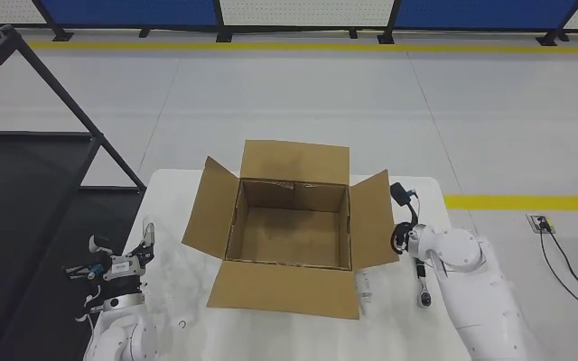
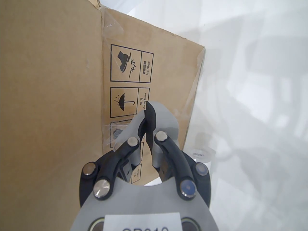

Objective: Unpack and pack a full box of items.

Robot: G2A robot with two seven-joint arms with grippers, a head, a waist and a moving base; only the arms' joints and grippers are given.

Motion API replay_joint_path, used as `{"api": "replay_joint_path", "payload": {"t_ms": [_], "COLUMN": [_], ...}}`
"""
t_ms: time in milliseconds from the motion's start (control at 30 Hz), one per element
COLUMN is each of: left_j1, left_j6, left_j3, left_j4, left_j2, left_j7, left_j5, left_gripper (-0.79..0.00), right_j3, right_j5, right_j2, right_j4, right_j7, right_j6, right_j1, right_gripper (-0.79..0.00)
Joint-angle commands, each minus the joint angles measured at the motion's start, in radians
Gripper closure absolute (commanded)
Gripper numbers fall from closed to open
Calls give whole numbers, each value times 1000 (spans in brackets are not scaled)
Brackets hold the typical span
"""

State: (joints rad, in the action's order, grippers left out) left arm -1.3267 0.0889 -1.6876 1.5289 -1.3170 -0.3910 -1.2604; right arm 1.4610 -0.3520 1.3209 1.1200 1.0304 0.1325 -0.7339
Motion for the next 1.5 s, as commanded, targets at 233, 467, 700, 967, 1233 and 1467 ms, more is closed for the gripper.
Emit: {"api": "replay_joint_path", "payload": {"t_ms": [233, 467, 700, 967, 1233, 1467], "left_j1": [0, 0, 0, 0, 0, 0], "left_j6": [0, 0, 0, 0, 0, 0], "left_j3": [0, 0, 0, 0, 0, 0], "left_j4": [0, 0, 0, 0, 0, 0], "left_j2": [0, 0, 0, 0, 0, 0], "left_j7": [0, 0, 0, 0, 0, 0], "left_j5": [0, 0, 0, 0, 0, 0], "left_gripper": [-785, -785, -785, -785, -785, -785], "right_j3": [-45, -37, 75, 163, 164, 164], "right_j5": [22, -15, -260, -578, -674, -674], "right_j2": [-6, -24, -76, -120, -136, -136], "right_j4": [-14, 20, 307, 615, 654, 654], "right_j7": [13, 20, 75, 260, 406, 406], "right_j6": [36, 33, -118, -293, -295, -295], "right_j1": [26, 22, -89, -255, -294, -294], "right_gripper": [0, 0, -369, -653, -785, -785]}}
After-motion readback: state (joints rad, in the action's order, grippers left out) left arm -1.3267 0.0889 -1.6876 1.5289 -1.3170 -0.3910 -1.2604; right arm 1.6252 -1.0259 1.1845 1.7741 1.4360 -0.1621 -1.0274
